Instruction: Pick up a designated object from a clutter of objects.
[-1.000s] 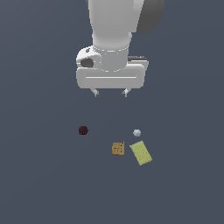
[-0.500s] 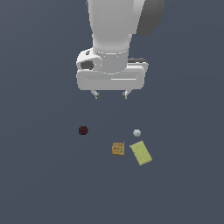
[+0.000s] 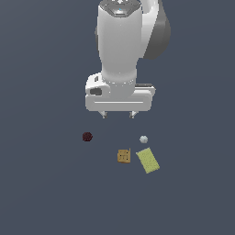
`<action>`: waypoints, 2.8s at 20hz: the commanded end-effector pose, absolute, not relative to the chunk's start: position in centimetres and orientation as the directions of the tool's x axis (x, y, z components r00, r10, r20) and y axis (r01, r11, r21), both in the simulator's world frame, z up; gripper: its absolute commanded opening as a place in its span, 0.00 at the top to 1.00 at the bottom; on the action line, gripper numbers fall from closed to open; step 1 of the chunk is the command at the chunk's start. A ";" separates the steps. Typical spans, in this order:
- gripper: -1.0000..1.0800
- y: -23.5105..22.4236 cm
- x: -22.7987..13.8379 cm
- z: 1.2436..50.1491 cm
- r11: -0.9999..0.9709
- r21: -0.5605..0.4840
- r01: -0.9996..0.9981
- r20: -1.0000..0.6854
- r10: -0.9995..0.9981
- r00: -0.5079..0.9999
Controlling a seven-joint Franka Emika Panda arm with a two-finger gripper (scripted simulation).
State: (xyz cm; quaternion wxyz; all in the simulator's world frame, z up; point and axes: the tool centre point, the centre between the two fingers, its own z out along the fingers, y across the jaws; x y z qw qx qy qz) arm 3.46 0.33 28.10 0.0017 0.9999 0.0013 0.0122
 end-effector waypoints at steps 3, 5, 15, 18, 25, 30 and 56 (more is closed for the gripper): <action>0.04 0.9 5.0 24.1 -1.000 0.002 -0.016 0.019 -0.016 1.000; 0.04 1.2 5.6 21.9 -1.000 0.001 -0.026 0.017 -0.026 1.000; 0.04 2.7 7.4 11.4 -0.997 -0.001 -0.071 0.005 -0.071 0.997; 0.04 3.0 7.5 9.2 -0.997 0.000 -0.080 0.003 -0.080 0.997; 0.04 3.4 7.5 6.4 -0.996 0.000 -0.092 0.000 -0.092 0.996; 0.04 3.5 7.5 6.2 -0.996 0.000 -0.092 -0.001 -0.092 0.996; 1.00 3.5 7.5 1.1 -0.996 0.000 -0.093 0.000 -0.093 0.996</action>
